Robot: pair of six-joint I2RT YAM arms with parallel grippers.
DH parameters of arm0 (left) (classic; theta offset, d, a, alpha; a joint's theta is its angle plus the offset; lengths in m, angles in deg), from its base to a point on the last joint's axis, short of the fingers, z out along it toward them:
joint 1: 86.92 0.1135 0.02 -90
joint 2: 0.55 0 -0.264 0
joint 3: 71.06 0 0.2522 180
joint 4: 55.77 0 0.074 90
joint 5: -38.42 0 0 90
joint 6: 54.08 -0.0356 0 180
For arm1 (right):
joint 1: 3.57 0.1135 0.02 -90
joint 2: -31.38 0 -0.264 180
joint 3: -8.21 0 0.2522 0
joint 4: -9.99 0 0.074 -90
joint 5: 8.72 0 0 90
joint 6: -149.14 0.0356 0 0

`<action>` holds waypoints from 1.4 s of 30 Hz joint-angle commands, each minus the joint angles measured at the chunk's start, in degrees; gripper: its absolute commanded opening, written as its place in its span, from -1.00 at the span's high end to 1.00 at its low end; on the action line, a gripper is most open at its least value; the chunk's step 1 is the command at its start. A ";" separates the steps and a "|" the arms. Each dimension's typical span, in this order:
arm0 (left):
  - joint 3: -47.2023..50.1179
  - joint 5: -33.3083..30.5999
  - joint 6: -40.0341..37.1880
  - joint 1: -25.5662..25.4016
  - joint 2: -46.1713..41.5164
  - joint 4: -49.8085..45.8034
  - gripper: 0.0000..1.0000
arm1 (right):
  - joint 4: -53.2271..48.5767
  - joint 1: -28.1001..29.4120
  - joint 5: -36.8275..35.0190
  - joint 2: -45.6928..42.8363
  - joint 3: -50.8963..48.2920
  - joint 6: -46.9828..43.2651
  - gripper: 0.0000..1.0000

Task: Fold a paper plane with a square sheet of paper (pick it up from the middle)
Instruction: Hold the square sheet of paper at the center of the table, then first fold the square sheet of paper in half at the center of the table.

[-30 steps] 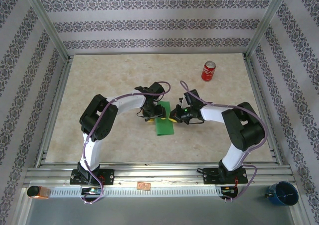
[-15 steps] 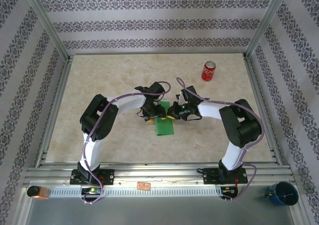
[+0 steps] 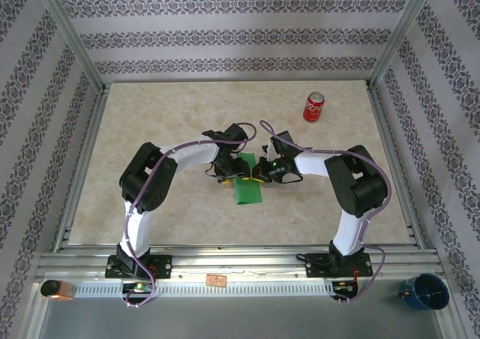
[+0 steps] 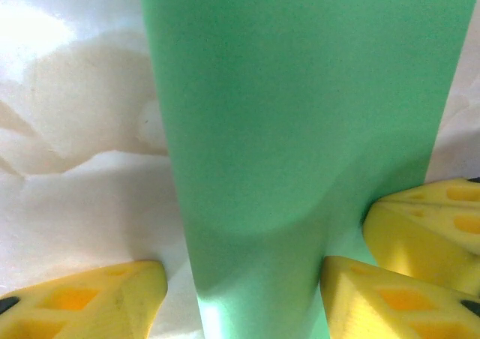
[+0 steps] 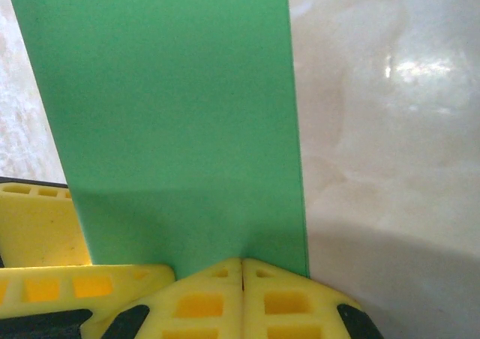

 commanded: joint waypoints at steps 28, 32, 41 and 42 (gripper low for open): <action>24.91 13.94 10.22 3.12 -13.49 42.12 0.72 | -14.49 0.25 -7.96 2.64 3.14 -5.55 1.00; 26.87 14.78 11.70 3.51 -12.13 45.61 0.82 | -14.63 0.25 -8.09 2.57 3.15 -5.41 1.00; 28.93 11.24 8.46 3.51 -9.67 40.02 1.00 | -14.58 0.34 -8.36 2.79 3.02 -5.19 1.00; 29.26 10.69 7.83 3.50 -9.61 38.81 1.00 | -14.66 0.34 -8.46 2.83 2.97 -5.19 1.00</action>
